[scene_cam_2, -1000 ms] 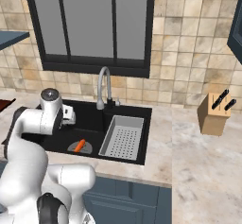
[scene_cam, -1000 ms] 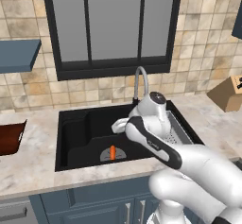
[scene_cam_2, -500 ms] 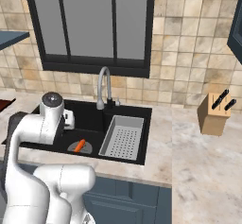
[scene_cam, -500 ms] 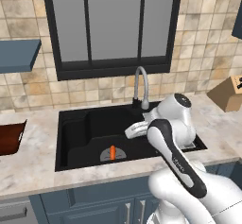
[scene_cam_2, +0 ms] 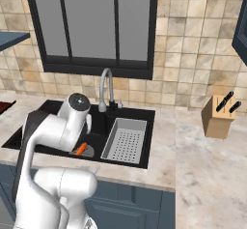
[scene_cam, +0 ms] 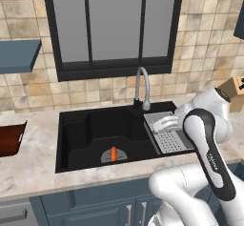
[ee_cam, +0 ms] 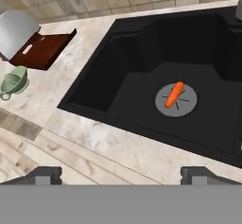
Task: Pick up all produce items and place them in the sink. Turn on the sink faucet to wash them. Then turn the sink off and put them in the tray.
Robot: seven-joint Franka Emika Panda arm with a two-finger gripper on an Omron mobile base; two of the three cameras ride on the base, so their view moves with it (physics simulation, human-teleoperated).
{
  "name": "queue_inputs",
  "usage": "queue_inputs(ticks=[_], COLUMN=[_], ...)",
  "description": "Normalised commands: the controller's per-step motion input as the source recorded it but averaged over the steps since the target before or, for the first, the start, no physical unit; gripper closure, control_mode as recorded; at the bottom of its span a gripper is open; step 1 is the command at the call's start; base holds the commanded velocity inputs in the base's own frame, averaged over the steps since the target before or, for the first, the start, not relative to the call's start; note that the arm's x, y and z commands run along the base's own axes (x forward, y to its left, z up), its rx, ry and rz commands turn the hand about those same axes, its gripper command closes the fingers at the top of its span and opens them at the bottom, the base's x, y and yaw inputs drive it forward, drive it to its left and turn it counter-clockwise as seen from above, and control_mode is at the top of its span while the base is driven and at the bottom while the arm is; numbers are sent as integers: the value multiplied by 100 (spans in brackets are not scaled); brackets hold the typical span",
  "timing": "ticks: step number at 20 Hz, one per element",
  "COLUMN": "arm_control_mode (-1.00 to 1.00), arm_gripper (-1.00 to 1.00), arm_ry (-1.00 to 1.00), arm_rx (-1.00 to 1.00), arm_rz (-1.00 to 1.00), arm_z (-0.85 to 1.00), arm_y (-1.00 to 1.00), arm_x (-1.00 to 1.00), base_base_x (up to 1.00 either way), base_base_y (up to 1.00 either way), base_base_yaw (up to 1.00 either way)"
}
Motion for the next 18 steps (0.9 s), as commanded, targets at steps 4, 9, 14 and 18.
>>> queue_inputs(ticks=[4,9,14,18], arm_control_mode=[-100,-100,-100,-100], arm_gripper=[-100,-100,-100,-100], arm_ry=[-2,-5,-11,-13], arm_rx=[19,17,15,7], arm_rz=[4,9,5,1], arm_z=[0,0,3,18], arm_y=[-60,-71,-57,-18], arm_x=[-12,0,0,11], base_base_x=[0,0,0,0], base_base_y=[0,0,0,0], base_base_yaw=[0,0,0,0])
